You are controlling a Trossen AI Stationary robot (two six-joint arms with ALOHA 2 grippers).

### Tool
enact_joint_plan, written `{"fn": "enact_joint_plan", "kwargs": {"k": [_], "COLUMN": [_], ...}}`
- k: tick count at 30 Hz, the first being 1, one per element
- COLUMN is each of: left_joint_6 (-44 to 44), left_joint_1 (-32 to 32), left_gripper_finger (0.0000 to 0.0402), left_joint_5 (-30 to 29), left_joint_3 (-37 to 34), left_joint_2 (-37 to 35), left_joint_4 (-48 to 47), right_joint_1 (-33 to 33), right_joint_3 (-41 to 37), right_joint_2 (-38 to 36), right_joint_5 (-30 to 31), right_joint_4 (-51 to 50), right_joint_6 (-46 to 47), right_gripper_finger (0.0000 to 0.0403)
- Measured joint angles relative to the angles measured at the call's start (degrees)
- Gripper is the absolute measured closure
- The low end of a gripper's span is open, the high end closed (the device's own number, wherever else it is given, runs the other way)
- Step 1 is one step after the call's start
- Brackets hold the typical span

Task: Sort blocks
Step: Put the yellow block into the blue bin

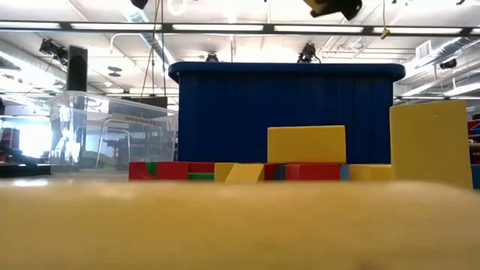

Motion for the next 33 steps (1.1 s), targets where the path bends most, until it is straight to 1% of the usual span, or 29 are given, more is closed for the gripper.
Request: {"fn": "enact_joint_plan", "kwargs": {"k": [4,8,13,17,20,23,25,29,33], "left_joint_6": [1.35,1.4,1.44,1.45,1.45,1.45,1.45,1.45,2.3], "left_joint_1": [0.96,1.81,2.5,2.47,2.47,2.47,2.47,2.47,2.47], "left_gripper_finger": [0.0188,0.0188,0.0188,0.0188,0.0188,0.0188,0.0188,0.0188,0.0188], "left_joint_5": [-0.01,0.0,0.05,0.6,0.7,0.67,0.67,0.68,0.84], "left_joint_3": [0.0,0.0,0.0,-0.02,0.0,0.0,0.0,0.0,0.0], "left_joint_2": [0.0,0.0,0.0,0.0,0.0,0.0,0.0,0.0,0.0], "left_joint_4": [0.01,0.02,-0.01,0.04,0.0,0.08,0.1,-0.19,-0.48], "right_joint_1": [-6.17,-15.01,-28.82,-39.25,-45.04,-48.83,-50.22,-51.68,-51.9], "right_joint_3": [4.32,6.38,6.64,6.64,6.64,6.64,6.64,6.62,6.62], "right_joint_2": [0.0,0.0,0.54,1.99,3.8,5.65,6.86,8.68,8.53], "right_joint_5": [3.16,6.42,5.95,3.1,1.0,-0.67,-1.16,-1.38,-1.46], "right_joint_4": [-4.84,-6.72,-6.86,-7.18,-7.34,-7.33,-7.29,-7.32,-7.29], "right_joint_6": [0.34,-0.44,-1.25,-2.7,-3.44,-3.75,-4.18,-4.39,-6.57], "right_gripper_finger": [0.028,0.028,0.028,0.028,0.028,0.028,0.0275,0.0241,0.0203]}}
